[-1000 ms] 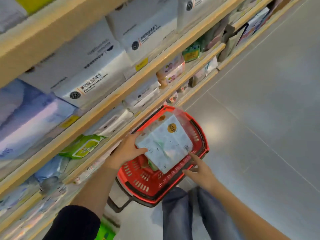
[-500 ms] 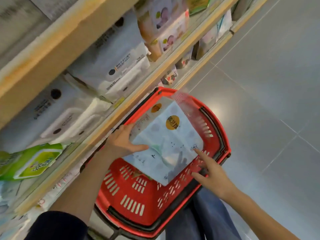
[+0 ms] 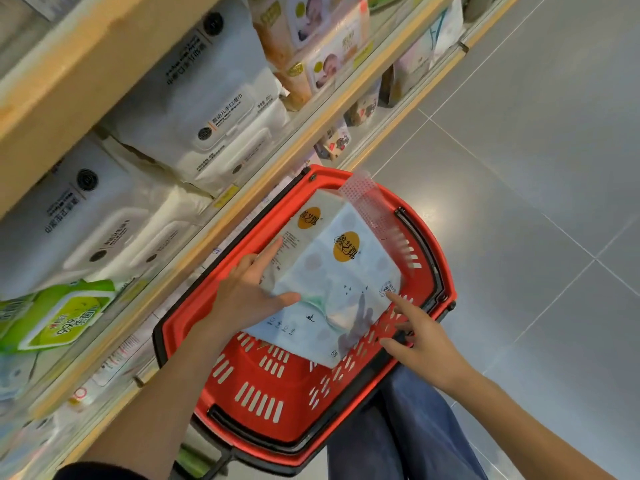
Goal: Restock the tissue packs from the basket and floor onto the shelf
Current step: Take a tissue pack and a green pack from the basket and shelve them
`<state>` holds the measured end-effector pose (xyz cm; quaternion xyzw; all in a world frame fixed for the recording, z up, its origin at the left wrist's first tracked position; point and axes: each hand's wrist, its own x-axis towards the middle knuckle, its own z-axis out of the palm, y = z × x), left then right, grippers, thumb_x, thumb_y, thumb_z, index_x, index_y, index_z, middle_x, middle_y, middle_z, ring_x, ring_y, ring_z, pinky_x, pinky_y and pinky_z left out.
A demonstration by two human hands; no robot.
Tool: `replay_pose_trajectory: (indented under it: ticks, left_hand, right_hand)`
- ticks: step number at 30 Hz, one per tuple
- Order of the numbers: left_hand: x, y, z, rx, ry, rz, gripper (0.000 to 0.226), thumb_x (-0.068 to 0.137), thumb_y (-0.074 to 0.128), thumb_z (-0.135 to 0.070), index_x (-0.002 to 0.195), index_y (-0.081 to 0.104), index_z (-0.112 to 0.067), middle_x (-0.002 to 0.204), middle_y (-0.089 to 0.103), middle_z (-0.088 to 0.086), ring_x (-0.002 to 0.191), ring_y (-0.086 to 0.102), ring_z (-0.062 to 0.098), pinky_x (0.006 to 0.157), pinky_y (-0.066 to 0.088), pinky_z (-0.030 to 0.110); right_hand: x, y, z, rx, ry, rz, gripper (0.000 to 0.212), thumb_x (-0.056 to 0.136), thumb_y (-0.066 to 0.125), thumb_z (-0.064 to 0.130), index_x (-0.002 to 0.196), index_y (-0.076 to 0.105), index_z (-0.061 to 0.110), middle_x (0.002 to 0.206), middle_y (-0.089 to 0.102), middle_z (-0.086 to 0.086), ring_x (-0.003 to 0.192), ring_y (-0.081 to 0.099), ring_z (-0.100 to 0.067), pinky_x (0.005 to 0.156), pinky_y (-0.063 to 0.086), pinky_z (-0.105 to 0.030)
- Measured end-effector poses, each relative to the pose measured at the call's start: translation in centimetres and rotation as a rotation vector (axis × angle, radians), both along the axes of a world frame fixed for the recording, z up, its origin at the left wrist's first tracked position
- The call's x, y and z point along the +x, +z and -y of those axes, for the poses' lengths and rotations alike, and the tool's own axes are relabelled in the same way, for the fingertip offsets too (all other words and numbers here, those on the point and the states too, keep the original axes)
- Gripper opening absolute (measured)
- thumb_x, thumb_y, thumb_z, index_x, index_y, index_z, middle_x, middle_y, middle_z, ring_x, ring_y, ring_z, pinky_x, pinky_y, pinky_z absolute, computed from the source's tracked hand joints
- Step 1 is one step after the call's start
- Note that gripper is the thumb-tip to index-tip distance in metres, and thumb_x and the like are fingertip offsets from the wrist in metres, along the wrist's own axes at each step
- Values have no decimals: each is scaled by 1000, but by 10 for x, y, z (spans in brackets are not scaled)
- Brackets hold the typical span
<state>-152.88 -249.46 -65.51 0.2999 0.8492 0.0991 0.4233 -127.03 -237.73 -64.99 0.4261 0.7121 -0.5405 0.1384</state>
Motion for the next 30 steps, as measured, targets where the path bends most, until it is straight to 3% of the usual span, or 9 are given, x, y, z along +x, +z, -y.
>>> replay_pose_trajectory:
  ticks: [4,10,14,18,19,21,23,27,30]
  left_hand:
    - [8,13,-2,54,66,-51,89,62,76,-50,135,25,-56,119,45,-5,110,48,18,91,47,40]
    - [10,62,11,123,194,-114,86,64,80,-39,137,34,-45,117,41,-5,112,46,18,87,42,31]
    - [-4,113,30,180,336,-69,86,54,82,-47,124,34,-63,129,45,-13,117,47,11,100,43,37]
    - [-9,179,46,382,461,63,82,65,83,-20,132,41,-40,112,51,-40,103,52,-20,79,47,4]
    - [-8,194,50,405,463,70,81,64,83,-24,132,42,-39,110,52,-43,99,51,-24,78,48,5]
    - [-5,224,54,445,508,131,81,54,84,-43,123,44,-54,120,57,-28,102,60,-7,79,56,21]
    - [4,253,57,470,551,209,79,50,84,-45,116,45,-63,124,62,-8,102,65,12,76,58,33]
    - [45,306,50,571,502,270,79,70,77,-8,136,42,-33,123,58,-15,95,61,-12,68,50,7]
    - [66,330,45,636,518,282,82,68,79,-12,137,41,-34,124,59,-16,104,62,-2,76,53,15]
  right_hand:
    - [2,7,-3,-25,-3,-22,72,81,62,23,143,25,27,135,48,-4,111,54,-13,91,48,-26]
    - [9,37,-9,-12,8,-47,73,80,64,18,142,25,24,132,46,2,113,47,-11,83,37,-10]
    - [11,66,-12,5,5,-63,77,78,68,22,142,25,24,137,44,1,107,50,-11,75,36,-2]
    - [8,110,-12,28,9,-155,73,77,70,22,134,26,34,131,40,12,114,43,-7,96,34,-17]
    - [8,121,-12,30,15,-167,74,77,71,23,134,25,35,130,41,12,115,43,-8,98,35,-21]
    - [8,145,-16,55,22,-169,79,75,73,25,136,23,34,130,42,7,118,44,-12,100,35,-25]
    - [9,173,-21,85,13,-187,82,74,74,24,134,19,37,127,41,6,118,43,-14,102,36,-29]
    - [12,231,-27,120,10,-251,96,73,74,31,123,3,71,124,35,9,113,42,-15,91,39,-26]
    - [19,263,-36,170,7,-246,91,72,72,34,130,6,58,132,31,0,121,39,-26,84,38,-24]
